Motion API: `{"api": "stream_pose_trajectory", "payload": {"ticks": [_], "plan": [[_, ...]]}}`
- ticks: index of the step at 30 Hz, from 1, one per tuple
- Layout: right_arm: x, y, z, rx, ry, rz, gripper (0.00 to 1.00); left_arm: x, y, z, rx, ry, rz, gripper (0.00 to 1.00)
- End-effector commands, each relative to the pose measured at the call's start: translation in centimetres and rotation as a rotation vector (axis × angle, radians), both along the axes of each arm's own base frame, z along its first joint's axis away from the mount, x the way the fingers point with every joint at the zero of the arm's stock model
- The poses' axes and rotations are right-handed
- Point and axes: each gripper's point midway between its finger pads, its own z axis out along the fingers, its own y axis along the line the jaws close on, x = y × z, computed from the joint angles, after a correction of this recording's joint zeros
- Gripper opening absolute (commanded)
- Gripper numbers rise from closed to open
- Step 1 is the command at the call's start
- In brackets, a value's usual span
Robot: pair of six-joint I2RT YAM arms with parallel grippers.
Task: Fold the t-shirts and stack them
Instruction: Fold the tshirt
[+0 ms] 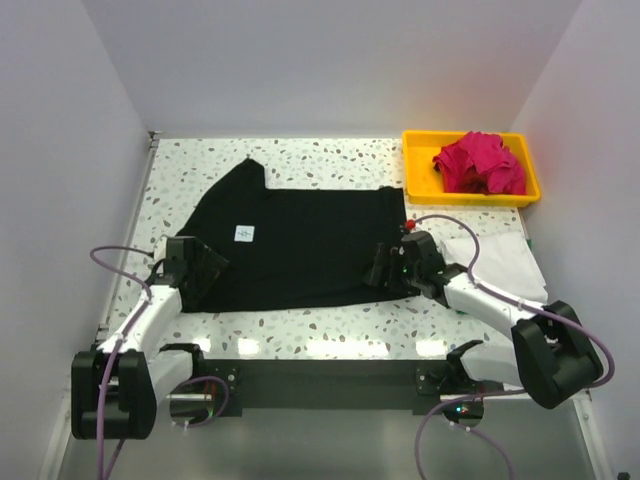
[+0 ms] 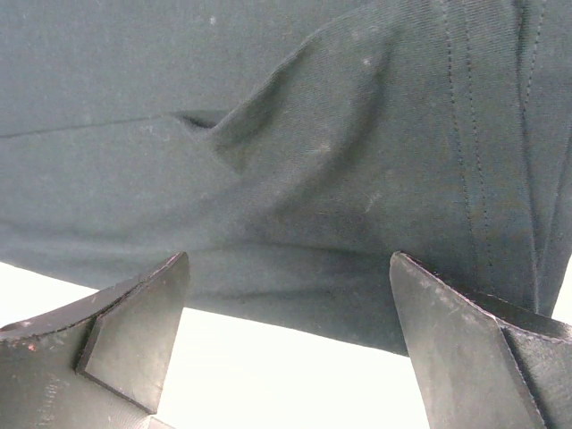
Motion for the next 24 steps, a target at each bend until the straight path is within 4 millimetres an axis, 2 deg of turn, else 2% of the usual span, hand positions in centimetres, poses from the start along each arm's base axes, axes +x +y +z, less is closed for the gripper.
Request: {"api": "stream_pose_trajectory", "payload": {"ticks": [1, 5, 7, 10, 11, 13, 14, 15, 16, 17, 19, 20, 22, 23, 24], "plan": [[-6.1, -2.7, -3.7, -0.089, 0.246, -0.02, 0.99, -7.5, 1.4, -3.5, 0.042, 0.263, 0.086, 1.0], [-5.0, -2.1, -1.6, -0.066, 0.182, 0.007, 0.99, -7.0, 1.7, -1.6, 0.049, 0.219, 0.109, 1.0], [-4.3, -1.9, -0.2, -0.064, 0.136, 0.032, 0.99, -5.5, 2.2, 0.8, 0.076, 0.157, 0.112, 1.0], [-1.9, -0.7, 3.1, -0.034, 0.027, 0.071, 0.98, -3.8, 2.5, 3.9, 0.091, 0.064, 0.103, 1.0], [-0.7, -0.2, 5.1, -0.013, -0.032, 0.075, 0.99, -2.2, 2.4, 6.0, 0.096, -0.009, 0.085, 1.0], [0.9, -0.3, 6.9, -0.039, -0.094, 0.068, 0.99, -0.1, 2.6, 9.3, 0.114, -0.118, 0.067, 1.0], [2.5, -0.1, 8.9, -0.047, -0.143, 0.056, 0.99, 1.6, 2.6, 11.2, 0.121, -0.197, 0.056, 1.0], [3.4, -0.2, 9.8, -0.065, -0.168, 0.045, 0.99, 2.4, 2.6, 12.1, 0.123, -0.216, 0.048, 1.0], [4.3, -0.9, 10.4, -0.113, -0.19, 0.019, 0.99, 3.8, 2.3, 14.3, 0.13, -0.274, 0.004, 1.0], [5.8, -0.7, 12.5, -0.112, -0.24, -0.001, 0.99, 5.6, 2.0, 16.0, 0.132, -0.347, -0.024, 1.0], [7.7, -0.9, 13.1, -0.15, -0.266, -0.031, 0.99, 8.0, 1.5, 16.6, 0.131, -0.365, -0.07, 1.0], [9.0, -0.7, 14.5, -0.145, -0.299, -0.045, 0.99, 10.5, 0.8, 17.5, 0.134, -0.399, -0.141, 1.0], [10.6, -0.5, 14.2, -0.163, -0.288, -0.054, 0.99, 13.1, 0.2, 17.9, 0.14, -0.415, -0.204, 1.0], [11.7, -0.3, 15.4, -0.157, -0.313, -0.063, 0.99, 15.7, -0.5, 18.1, 0.138, -0.411, -0.275, 1.0], [12.3, -0.2, 15.5, -0.16, -0.312, -0.061, 0.99, 17.2, -1.0, 18.3, 0.135, -0.417, -0.323, 1.0]]}}
